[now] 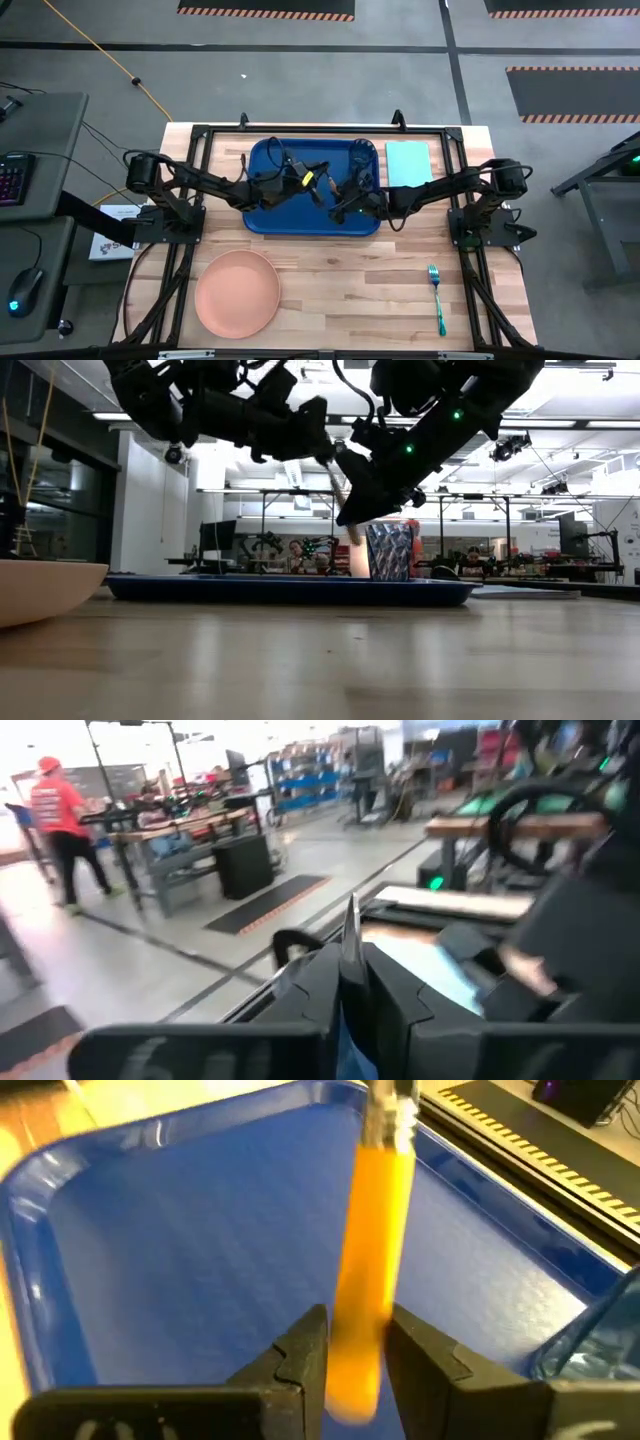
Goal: Pick and place plate/cup/fork/spoon on tray
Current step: Put the spoon to the left of the blue serving tray
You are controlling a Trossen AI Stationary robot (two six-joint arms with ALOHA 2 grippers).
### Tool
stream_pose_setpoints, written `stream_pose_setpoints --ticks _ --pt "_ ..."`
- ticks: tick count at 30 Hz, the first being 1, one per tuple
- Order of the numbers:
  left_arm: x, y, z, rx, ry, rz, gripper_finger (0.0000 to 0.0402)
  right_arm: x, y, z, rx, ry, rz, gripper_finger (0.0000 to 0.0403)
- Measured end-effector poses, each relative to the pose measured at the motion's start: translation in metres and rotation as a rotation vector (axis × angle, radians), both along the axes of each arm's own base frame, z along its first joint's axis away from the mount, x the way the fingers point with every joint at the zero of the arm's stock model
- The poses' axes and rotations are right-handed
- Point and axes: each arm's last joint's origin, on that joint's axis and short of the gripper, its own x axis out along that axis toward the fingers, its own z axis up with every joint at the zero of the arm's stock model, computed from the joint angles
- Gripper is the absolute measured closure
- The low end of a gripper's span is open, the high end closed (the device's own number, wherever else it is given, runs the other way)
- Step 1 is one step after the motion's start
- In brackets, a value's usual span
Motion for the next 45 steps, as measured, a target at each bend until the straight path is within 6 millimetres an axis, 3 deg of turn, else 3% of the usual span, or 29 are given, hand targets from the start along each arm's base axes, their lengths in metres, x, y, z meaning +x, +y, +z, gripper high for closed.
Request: stream_pose_setpoints --ticks 8,12,15,18,23,32,37,41,45 --pt "-0.027 -0.001 0.031 0.027 0.144 0.006 0.0394 -0.019 0.001 0.015 0.005 0.128 0.073 0.029" --pt "-0.042 -0.008 0.04 0.0 0.12 -0.22 0.0394 -0.027 0.005 0.017 0.072 0.163 0.19 0.0273" --pt "-0.05 -0.012 0.041 -0.033 0.035 -0.439 0.0394 -0.026 0.009 0.012 0.145 0.069 0.347 0.0263" --pt "-0.053 -0.013 0.042 -0.057 -0.031 -0.5 0.0394 -0.025 0.013 0.01 0.167 -0.116 0.469 0.0254" --pt "-0.048 -0.01 0.033 -0.088 -0.015 -0.485 0.0394 -0.028 0.011 0.014 0.114 -0.346 0.462 0.0249" --pt "-0.018 -0.006 0.017 -0.149 -0.014 -0.535 0.0394 -0.02 0.01 0.026 0.036 -0.373 0.437 0.0249" --pt "-0.009 -0.006 0.019 -0.155 0.001 -0.557 0.0394 -0.02 0.01 0.024 0.041 -0.339 0.438 0.0252" --pt "-0.009 -0.006 0.019 -0.157 0.005 -0.556 0.0394 -0.021 0.01 0.022 0.045 -0.329 0.436 0.0283" --pt "-0.009 -0.006 0.018 -0.155 0.018 -0.555 0.0394 -0.021 0.009 0.022 0.047 -0.323 0.431 0.0356"
